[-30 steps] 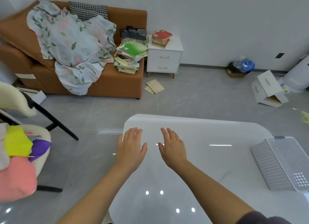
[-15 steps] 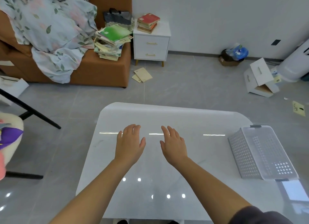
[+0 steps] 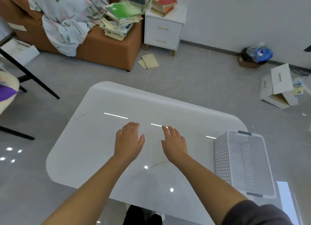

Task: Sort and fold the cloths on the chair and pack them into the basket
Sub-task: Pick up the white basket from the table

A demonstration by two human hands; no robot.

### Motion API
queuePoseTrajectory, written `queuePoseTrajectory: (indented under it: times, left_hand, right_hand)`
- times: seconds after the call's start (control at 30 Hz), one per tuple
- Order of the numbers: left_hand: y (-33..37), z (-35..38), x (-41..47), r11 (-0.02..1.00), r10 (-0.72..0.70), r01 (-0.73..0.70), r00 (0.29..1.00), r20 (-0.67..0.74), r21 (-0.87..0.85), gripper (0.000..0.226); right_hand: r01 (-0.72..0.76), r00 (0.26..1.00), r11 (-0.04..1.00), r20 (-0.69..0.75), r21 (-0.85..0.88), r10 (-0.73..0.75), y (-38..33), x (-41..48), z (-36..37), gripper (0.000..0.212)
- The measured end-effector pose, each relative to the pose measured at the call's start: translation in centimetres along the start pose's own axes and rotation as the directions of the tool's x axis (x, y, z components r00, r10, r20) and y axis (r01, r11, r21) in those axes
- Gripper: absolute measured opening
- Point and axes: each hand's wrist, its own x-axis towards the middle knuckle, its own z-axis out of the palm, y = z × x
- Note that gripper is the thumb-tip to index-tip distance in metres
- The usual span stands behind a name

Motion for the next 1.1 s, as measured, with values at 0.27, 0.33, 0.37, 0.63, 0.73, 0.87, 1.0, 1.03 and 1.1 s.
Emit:
queuePoseTrajectory:
  times: [0.27,0.33,0.37,0.63,0.73,0.87,1.0,1.03,1.1]
  left_hand:
    - [10.9,6.5,-0.1,0.999,0.048,-0.049,0.996,0.073,0.012,0.045]
    - [14.4,8.6,-0.1,0.998,0.054,-0.056,0.996,0.072,0.018,0.044]
    - [16.3,9.8,-0.2,0.998,0.052,-0.054,0.995,0.079,0.015,0.045]
    - [28.8,19.2,-1.5,0.998,-0.017,0.029,0.984,0.18,-0.062,0.044]
    - [32.2,21.8,-1.3,0.994,-0.034,0.057,0.975,0.221,-0.098,0.045]
    - [34.4,24.8,-0.9,0.991,-0.059,0.092,0.952,0.301,-0.099,0.047]
    - [35.3,26.8,-0.8,0.992,-0.078,0.109,0.932,0.355,-0.069,0.048]
    - [35.5,27.2,-0.8,0.991,-0.077,0.111,0.927,0.367,-0.073,0.048]
    - [35.9,28.0,-0.8,0.986,-0.073,0.128,0.908,0.412,-0.109,0.048]
  right_hand:
    - [-0.061,0.998,0.998,0.006,0.006,0.061,11.7,-2.1,0.1,0.056]
    - [-0.073,0.997,0.997,0.014,0.006,0.073,15.8,-2.6,0.2,0.056]
    - [-0.076,0.997,0.997,0.024,0.007,0.076,17.9,-2.8,0.2,0.056]
    - [-0.143,0.986,0.989,0.079,-0.023,0.144,31.6,-4.9,1.7,0.054]
    - [-0.169,0.98,0.986,0.105,-0.015,0.17,34.7,-4.7,2.6,0.055]
    - [-0.167,0.974,0.986,0.154,-0.007,0.166,36.7,-4.1,3.9,0.054]
    - [-0.152,0.972,0.988,0.182,-0.002,0.15,37.9,-3.2,4.8,0.052]
    - [-0.149,0.972,0.989,0.185,-0.007,0.148,38.2,-3.0,4.9,0.051]
    - [-0.143,0.97,0.989,0.196,-0.032,0.146,38.9,-2.7,5.3,0.052]
